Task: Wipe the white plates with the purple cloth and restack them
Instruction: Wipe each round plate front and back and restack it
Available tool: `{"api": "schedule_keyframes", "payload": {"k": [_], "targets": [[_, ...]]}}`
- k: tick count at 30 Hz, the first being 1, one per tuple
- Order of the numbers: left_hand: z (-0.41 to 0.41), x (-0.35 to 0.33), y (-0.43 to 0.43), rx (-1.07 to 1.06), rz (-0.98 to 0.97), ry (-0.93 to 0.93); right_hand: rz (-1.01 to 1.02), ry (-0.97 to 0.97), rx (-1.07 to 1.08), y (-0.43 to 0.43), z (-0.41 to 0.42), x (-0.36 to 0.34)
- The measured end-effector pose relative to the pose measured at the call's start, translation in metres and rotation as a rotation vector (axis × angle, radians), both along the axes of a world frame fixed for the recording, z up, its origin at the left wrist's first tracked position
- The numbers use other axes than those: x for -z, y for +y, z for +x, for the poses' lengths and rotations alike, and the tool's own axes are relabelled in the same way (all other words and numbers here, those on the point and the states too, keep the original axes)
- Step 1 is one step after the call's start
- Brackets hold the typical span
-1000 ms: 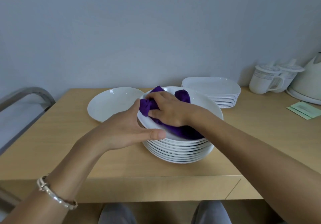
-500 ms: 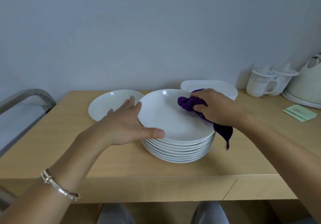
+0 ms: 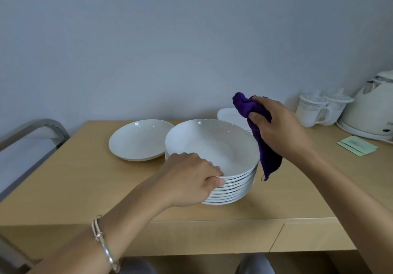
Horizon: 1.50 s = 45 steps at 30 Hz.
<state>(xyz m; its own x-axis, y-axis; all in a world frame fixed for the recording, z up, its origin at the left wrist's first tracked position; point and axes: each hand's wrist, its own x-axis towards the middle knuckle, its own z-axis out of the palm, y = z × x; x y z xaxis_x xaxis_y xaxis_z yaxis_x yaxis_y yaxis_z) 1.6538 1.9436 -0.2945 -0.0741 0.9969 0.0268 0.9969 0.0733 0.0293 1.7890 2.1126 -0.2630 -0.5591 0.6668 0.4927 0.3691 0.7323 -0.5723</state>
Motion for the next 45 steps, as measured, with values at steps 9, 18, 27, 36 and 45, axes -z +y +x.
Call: {"api": "schedule_keyframes", "payload": {"k": [9,18,27,36,45], "targets": [[-0.007,-0.039,0.014,-0.055,0.673,-0.675,-0.022,0.451,0.010,-0.012,0.019,-0.034],[-0.017,-0.055,0.019,-0.318,0.921,-1.985,0.005,0.380,-0.134,-0.037,-0.007,-0.029],[-0.014,-0.012,0.011,-0.467,0.891,-2.208,0.118,-0.055,-0.211,-0.038,-0.027,-0.025],[-0.041,0.002,-0.016,-0.551,0.678,-1.387,0.035,-0.222,-0.278,-0.030,-0.058,0.003],[-0.046,0.039,-0.020,-0.252,0.421,-0.930,0.250,-0.319,-0.420,-0.054,-0.064,0.003]]}}
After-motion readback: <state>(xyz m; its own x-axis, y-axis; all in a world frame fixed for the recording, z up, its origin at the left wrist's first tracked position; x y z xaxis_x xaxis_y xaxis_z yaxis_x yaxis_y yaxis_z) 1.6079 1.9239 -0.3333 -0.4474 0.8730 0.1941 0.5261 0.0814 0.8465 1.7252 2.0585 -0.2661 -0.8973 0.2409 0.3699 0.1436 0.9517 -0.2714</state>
